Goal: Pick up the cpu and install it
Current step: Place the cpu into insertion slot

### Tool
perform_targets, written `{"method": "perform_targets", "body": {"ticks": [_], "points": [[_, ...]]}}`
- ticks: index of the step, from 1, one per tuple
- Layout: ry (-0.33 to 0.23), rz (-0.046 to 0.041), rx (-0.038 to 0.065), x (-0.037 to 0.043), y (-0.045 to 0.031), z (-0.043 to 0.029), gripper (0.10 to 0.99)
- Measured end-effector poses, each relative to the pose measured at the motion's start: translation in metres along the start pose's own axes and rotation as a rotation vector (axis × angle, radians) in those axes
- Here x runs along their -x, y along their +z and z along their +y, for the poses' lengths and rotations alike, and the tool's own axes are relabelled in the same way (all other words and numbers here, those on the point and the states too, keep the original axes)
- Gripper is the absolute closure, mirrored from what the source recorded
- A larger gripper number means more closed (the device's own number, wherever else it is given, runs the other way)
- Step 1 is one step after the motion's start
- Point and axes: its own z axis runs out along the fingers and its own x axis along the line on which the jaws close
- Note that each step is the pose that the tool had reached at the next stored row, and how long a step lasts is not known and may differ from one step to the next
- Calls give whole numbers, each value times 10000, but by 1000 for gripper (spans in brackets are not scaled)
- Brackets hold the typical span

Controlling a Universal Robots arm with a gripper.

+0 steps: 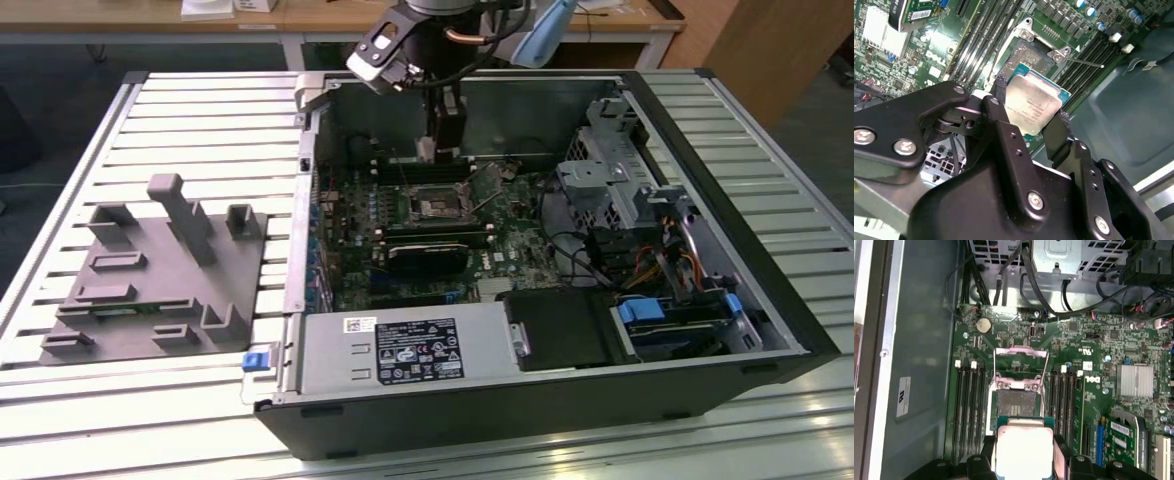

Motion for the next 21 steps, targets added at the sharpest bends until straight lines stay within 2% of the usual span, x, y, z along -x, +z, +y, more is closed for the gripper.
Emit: {"method": "perform_targets", "body": {"ticks": [5, 14, 21], "points": [[-1, -1, -12, -2, 81, 49, 545], [0, -1, -13, -5, 242, 46, 545], [0, -4, -12, -6, 325, 41, 545]]}}
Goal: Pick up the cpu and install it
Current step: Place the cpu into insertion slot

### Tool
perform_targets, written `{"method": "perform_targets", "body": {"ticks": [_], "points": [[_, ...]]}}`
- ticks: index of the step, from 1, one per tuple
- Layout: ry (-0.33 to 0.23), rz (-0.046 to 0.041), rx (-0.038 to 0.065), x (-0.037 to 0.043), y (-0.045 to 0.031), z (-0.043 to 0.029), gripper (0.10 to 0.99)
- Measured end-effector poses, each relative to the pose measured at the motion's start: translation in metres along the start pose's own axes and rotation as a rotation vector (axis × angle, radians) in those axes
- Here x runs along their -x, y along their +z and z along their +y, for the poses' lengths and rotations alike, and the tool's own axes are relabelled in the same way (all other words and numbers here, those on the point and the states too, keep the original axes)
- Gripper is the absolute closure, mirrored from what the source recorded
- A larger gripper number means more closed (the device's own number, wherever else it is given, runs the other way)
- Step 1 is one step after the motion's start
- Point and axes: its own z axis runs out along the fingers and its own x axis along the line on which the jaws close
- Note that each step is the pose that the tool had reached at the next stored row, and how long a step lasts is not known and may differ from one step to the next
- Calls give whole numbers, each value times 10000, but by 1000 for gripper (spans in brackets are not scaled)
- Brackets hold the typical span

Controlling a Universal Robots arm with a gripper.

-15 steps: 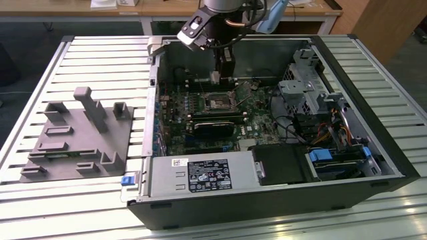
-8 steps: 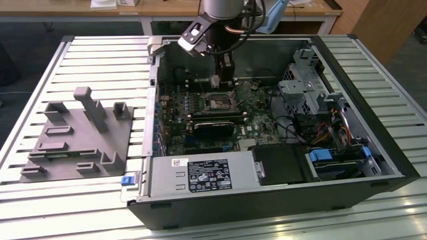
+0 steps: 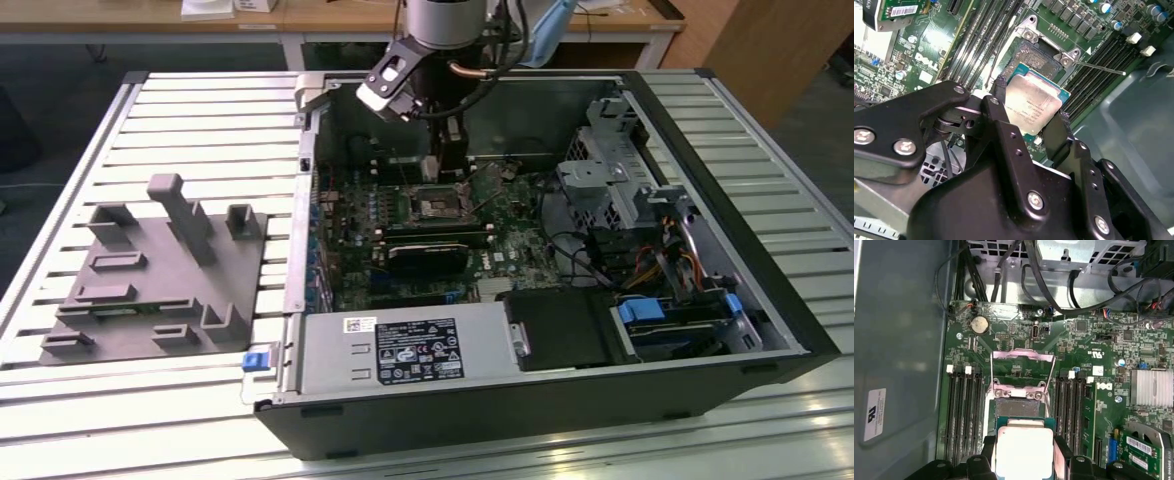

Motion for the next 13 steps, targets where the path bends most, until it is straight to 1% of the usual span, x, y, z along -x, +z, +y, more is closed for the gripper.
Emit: {"method": "perform_targets", "body": {"ticks": [4, 7, 13], "points": [[1, -2, 0, -1, 46, -3, 545], [-2, -19, -2, -4, 79, -4, 545], [-1, -21, -1, -7, 178, -10, 545]]}}
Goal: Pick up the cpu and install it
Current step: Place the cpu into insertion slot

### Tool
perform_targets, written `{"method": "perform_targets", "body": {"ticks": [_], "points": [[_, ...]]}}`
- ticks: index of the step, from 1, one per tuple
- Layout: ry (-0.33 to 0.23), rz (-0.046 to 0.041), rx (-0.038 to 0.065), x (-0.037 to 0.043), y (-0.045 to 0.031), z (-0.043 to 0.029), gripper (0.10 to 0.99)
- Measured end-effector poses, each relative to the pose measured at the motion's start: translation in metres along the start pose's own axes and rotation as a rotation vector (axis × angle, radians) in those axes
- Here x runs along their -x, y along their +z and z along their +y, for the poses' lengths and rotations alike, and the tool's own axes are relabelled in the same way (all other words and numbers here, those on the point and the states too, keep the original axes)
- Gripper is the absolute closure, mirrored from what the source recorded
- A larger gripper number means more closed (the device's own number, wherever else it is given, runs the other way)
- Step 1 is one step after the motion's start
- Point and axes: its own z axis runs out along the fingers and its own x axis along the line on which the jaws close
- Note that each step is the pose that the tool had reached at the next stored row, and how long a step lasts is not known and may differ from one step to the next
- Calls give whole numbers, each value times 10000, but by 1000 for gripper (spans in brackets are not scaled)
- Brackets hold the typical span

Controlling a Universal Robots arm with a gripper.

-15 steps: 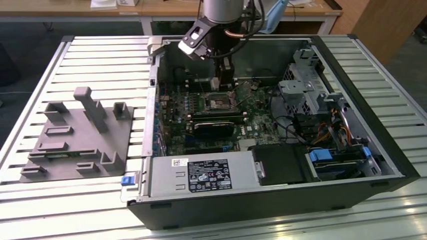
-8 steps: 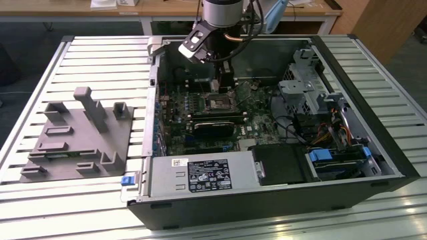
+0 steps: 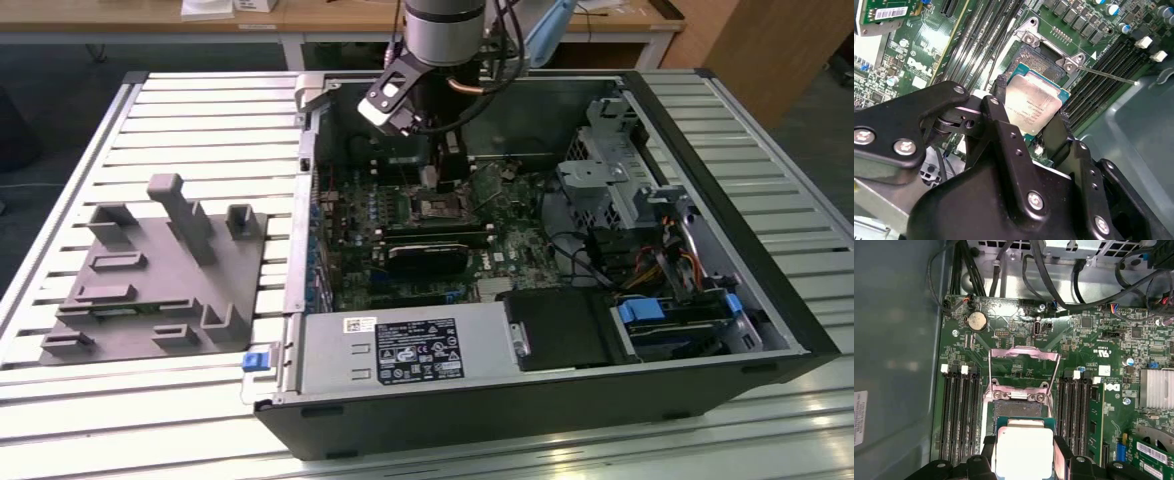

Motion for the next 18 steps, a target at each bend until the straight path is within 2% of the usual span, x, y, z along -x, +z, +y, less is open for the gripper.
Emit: {"method": "perform_targets", "body": {"ticks": [18], "points": [[3, -6, 0, -8, 241, -15, 545]]}}
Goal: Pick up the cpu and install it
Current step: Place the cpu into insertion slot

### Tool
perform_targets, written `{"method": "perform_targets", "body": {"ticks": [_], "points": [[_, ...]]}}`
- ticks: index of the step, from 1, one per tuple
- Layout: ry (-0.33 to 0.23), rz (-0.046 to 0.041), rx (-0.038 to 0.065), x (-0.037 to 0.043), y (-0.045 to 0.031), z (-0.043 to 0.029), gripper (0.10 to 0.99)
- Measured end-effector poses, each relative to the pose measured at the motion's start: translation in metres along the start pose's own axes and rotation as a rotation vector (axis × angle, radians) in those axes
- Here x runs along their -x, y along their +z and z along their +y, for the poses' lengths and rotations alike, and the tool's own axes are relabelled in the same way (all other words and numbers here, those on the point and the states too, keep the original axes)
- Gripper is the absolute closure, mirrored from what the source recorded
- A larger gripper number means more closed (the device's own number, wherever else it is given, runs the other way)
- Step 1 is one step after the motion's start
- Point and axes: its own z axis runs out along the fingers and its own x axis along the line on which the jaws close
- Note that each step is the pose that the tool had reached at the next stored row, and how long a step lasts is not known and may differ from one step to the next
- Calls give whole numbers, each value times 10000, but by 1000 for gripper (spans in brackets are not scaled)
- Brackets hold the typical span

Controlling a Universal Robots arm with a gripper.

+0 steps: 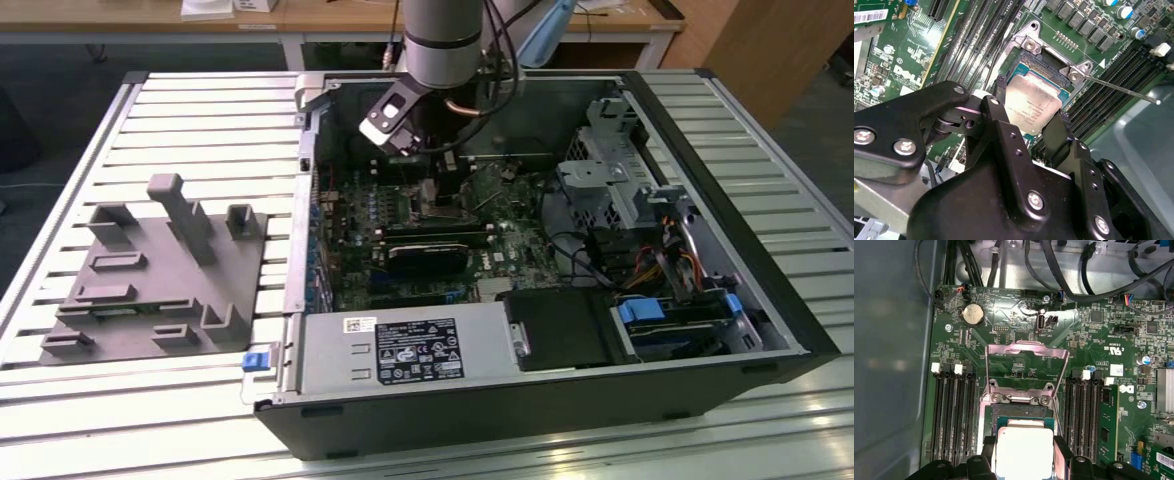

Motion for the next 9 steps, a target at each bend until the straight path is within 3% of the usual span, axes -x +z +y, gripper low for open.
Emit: {"method": "perform_targets", "body": {"ticks": [9], "points": [[44, -15, -3, -8, 96, -5, 545]]}}
